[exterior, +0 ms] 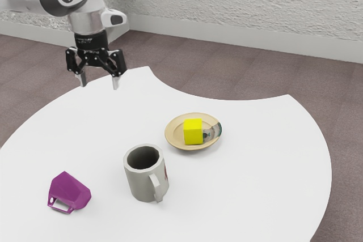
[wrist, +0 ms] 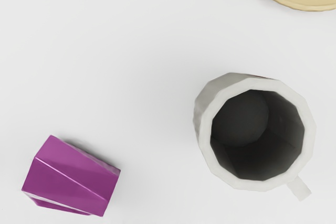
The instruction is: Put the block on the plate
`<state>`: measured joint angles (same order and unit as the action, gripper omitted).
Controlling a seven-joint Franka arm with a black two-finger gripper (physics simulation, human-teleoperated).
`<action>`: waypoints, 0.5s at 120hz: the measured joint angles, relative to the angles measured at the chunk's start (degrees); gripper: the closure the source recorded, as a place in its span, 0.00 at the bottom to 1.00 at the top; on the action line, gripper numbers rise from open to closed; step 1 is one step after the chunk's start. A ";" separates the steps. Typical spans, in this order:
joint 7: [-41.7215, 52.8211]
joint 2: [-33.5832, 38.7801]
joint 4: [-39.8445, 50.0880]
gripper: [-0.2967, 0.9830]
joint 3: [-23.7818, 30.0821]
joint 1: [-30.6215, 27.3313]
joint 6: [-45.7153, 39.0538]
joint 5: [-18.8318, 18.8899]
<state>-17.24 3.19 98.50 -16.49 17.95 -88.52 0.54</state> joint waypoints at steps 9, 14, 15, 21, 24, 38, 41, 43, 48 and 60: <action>2.58 0.27 0.60 0.23 -1.56 -0.90 -0.66 -0.06; 3.89 0.40 0.73 0.23 -2.95 -0.08 -0.97 -0.08; 4.14 0.42 0.75 0.23 -3.12 0.04 -1.03 -0.08; 5.58 0.36 0.79 0.23 -2.31 -0.88 -1.38 -0.13; 6.26 0.25 0.78 0.23 -0.05 -3.05 -1.54 -0.20; 9.08 -0.03 0.76 0.23 5.72 -7.26 -2.27 -0.50; 9.61 -0.04 0.76 0.23 6.12 -7.30 -2.44 -0.54; 9.96 -0.05 0.74 0.23 6.31 -7.27 -2.53 -0.56; 10.78 -0.08 0.76 0.23 6.66 -7.18 -2.75 -0.62; 12.53 -0.14 0.70 0.23 6.70 -6.87 -3.10 -0.72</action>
<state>-4.71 3.05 99.19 -9.78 11.08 -91.62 -0.18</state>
